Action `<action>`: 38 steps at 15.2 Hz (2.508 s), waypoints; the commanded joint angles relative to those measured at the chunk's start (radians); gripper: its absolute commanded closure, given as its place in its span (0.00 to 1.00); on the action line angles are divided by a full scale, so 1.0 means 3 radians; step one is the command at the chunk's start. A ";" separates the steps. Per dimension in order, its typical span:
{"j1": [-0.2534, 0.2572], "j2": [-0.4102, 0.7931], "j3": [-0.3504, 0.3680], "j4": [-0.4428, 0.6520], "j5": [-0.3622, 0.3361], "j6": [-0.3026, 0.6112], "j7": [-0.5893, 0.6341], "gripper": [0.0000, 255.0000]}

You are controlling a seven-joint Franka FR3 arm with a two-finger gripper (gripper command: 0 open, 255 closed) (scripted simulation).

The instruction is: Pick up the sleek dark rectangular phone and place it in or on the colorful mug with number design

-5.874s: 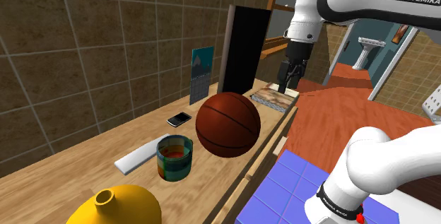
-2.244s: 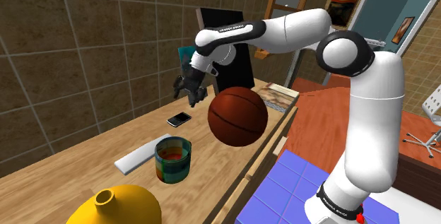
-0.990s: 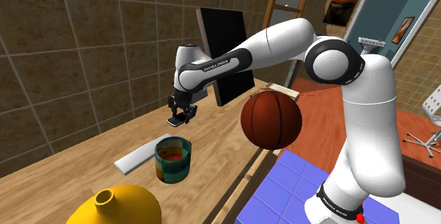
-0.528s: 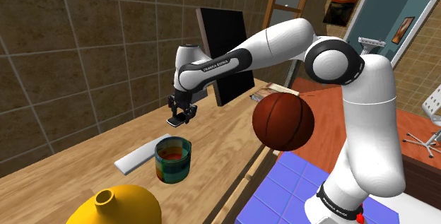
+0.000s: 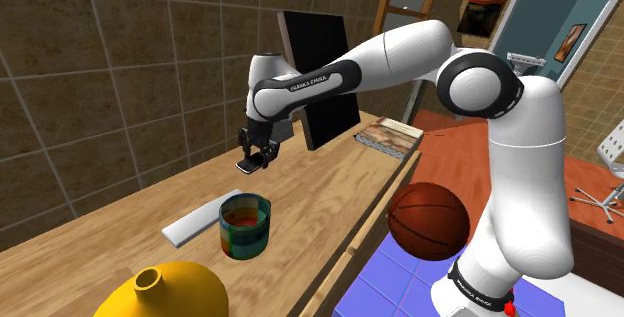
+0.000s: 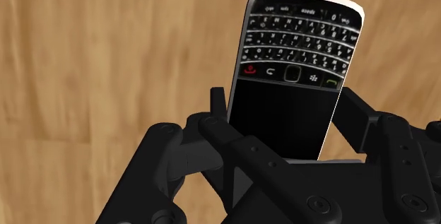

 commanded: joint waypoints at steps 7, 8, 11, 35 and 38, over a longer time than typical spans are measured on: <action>-0.0002 -0.0118 0.0002 0.0182 0.0003 -0.0301 0.0003 1.00; -0.0002 -0.0131 0.0002 0.0208 0.0004 -0.0340 0.0003 1.00; -0.0002 -0.0167 0.0003 0.0291 0.0005 -0.0459 0.0005 1.00; 0.0293 -0.0891 0.0174 -0.0040 -0.0023 -0.0843 0.0491 1.00; 0.0402 -0.1077 0.0256 -0.0279 -0.0027 -0.0786 0.0685 1.00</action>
